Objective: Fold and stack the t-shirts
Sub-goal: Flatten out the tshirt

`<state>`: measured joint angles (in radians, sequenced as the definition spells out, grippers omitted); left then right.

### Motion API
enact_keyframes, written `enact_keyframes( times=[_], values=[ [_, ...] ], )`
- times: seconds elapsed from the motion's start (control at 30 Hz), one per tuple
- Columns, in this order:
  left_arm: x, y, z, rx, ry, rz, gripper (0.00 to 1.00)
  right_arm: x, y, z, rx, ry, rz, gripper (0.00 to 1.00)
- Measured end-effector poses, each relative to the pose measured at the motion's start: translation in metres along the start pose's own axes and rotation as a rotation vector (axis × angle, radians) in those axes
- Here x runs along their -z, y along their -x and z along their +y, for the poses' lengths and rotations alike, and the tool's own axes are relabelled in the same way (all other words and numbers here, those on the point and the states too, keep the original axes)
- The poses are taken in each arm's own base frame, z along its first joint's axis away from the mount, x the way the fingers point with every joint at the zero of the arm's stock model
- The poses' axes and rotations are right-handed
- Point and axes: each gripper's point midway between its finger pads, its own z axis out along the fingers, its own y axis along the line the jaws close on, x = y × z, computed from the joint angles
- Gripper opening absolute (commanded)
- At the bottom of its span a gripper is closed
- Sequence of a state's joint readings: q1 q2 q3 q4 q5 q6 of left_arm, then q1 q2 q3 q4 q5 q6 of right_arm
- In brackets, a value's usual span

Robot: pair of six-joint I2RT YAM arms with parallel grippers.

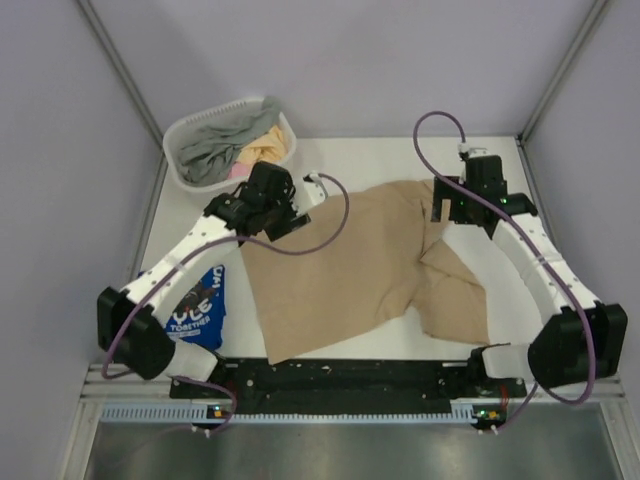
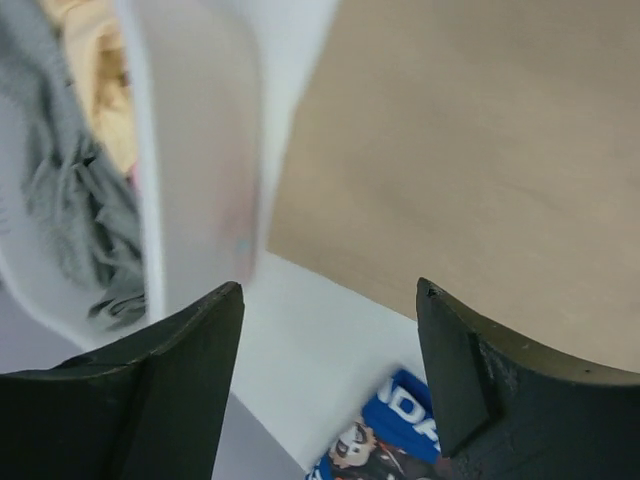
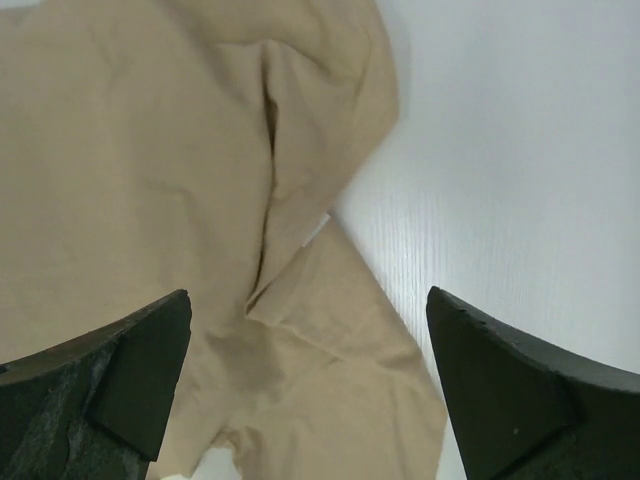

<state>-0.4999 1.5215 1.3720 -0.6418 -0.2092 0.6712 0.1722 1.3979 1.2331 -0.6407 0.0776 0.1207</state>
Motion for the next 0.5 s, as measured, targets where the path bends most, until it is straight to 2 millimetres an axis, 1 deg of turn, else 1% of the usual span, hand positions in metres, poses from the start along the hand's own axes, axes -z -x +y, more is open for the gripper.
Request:
enact_keyframes(
  times=[0.03, 0.1, 0.13, 0.17, 0.2, 0.23, 0.27, 0.3, 0.33, 0.4, 0.43, 0.47, 0.5],
  values=[
    [0.013, 0.000, -0.017, -0.023, -0.051, -0.036, 0.73, 0.006, -0.008, -0.006, -0.022, -0.030, -0.005, 0.99],
    [0.042, 0.000, -0.059, -0.072, -0.183, -0.115, 0.74, 0.020, -0.030, -0.023, -0.108, -0.115, -0.022, 0.99],
    [0.054, -0.001, -0.080, -0.096, -0.257, -0.147, 0.75, 0.023, -0.039, -0.029, -0.145, -0.142, -0.029, 0.99],
    [0.064, -0.004, -0.102, -0.119, -0.332, -0.168, 0.78, 0.026, -0.051, -0.036, -0.194, -0.171, -0.029, 0.99],
    [0.069, -0.009, -0.121, -0.137, -0.394, -0.175, 0.79, 0.027, -0.064, -0.044, -0.247, -0.198, -0.021, 0.99],
    [0.072, -0.017, -0.142, -0.157, -0.460, -0.168, 0.84, 0.026, -0.079, -0.052, -0.304, -0.225, -0.008, 0.99],
    [0.072, -0.029, -0.164, -0.177, -0.521, -0.145, 0.85, 0.024, -0.095, -0.060, -0.364, -0.252, 0.012, 0.99],
    [0.071, -0.040, -0.181, -0.194, -0.568, -0.118, 0.86, 0.021, -0.113, -0.068, -0.426, -0.281, 0.038, 0.98],
    [0.069, -0.056, -0.201, -0.218, -0.617, -0.079, 0.86, 0.018, -0.128, -0.074, -0.475, -0.304, 0.061, 0.98],
    [0.070, -0.086, -0.238, -0.272, -0.708, 0.001, 0.87, 0.014, -0.166, -0.083, -0.582, -0.356, 0.124, 0.98],
    [0.070, -0.100, -0.248, -0.283, -0.733, 0.038, 0.87, 0.013, -0.181, -0.084, -0.617, -0.375, 0.153, 0.98],
    [0.074, -0.112, -0.265, -0.331, -0.770, 0.067, 0.87, 0.012, -0.199, -0.083, -0.660, -0.396, 0.189, 0.98],
    [0.075, -0.119, -0.273, -0.349, -0.787, 0.084, 0.87, 0.011, -0.209, -0.082, -0.683, -0.405, 0.211, 0.98]
  ],
)
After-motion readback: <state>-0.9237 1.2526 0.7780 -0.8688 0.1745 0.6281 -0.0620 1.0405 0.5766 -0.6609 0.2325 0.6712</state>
